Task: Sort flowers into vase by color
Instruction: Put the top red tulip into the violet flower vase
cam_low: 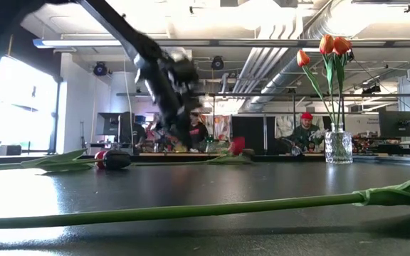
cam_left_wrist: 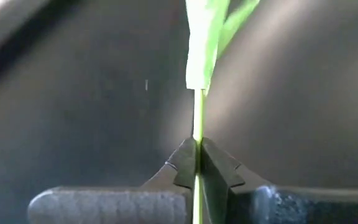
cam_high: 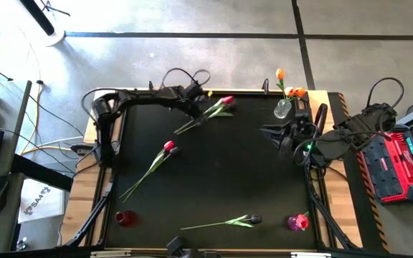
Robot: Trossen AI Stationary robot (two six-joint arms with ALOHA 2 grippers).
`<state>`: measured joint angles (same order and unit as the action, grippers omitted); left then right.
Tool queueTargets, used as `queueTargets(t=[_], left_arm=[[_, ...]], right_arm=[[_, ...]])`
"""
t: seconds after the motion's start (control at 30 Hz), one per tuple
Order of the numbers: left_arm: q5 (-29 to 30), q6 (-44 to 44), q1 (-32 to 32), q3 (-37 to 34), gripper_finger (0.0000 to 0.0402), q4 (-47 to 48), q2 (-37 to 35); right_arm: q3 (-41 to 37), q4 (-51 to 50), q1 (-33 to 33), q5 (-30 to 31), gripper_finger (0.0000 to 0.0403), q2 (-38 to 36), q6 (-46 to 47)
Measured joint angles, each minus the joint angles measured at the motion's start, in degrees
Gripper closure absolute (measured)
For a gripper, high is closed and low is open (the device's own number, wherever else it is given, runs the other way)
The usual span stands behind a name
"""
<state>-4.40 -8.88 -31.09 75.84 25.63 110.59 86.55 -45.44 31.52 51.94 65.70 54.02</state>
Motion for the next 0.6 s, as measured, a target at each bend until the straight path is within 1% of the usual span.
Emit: queueTargets(t=[0.2,0.3,0.4,0.5,0.6], left_arm=[[-0.2,-1.8,1.6,-0.1,0.0401,-1.6,-9.6],[-4.3,-2.8,3.2,-0.1,0.0401,-6.1,-14.7],[-9.6,-5.0,5.5,-0.1,0.0401,-13.5,-18.2],[-13.9,-7.4,8.3,0.0,0.0401,-22.1,-20.6],[-17.9,-10.0,11.2,0.1,0.0401,-29.6,-21.5]], right_arm=[[-0.1,-0.6,0.0,-0.3,0.03,1.1,0.1],[-0.1,-0.6,0.0,0.4,0.03,2.5,0.4],[-0.1,-1.7,-0.1,2.1,0.0299,4.0,0.5],[-0.1,-0.4,-0.1,4.3,0.0299,5.3,-5.0],[-0.1,3.4,-0.1,6.9,0.0299,6.0,-9.5]])
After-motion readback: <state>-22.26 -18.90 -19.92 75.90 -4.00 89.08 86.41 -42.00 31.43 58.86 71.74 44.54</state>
